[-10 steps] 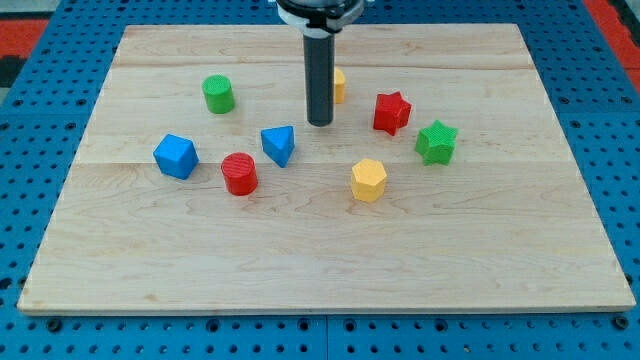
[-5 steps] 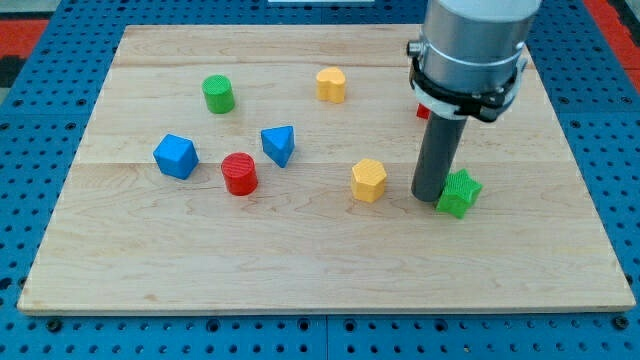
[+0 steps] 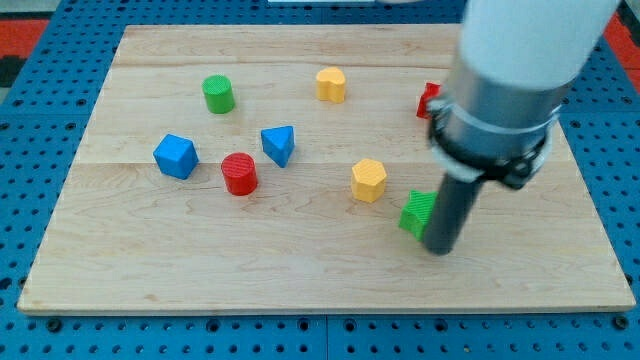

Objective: Keep red circle and green star below blue triangle

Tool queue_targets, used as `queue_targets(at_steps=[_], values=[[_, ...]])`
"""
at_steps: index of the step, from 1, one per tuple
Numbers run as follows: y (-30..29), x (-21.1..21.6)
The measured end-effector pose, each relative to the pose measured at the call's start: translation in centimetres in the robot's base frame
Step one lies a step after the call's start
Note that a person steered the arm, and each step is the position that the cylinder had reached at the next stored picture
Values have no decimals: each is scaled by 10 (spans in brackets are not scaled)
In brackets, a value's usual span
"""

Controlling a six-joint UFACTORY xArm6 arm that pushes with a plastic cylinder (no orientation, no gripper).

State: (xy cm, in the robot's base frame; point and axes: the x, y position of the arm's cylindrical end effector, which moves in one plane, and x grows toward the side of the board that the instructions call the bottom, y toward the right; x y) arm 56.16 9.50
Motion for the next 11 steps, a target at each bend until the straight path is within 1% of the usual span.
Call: queue_targets(at_steps=[1, 2, 3, 4, 5, 7, 8, 9, 10, 11], values=[[32, -3], [86, -23], [64, -46], [-10, -30], [-101, -9], [-74, -65], [-94, -83], [-140, -88], [-141, -113], [-150, -148]])
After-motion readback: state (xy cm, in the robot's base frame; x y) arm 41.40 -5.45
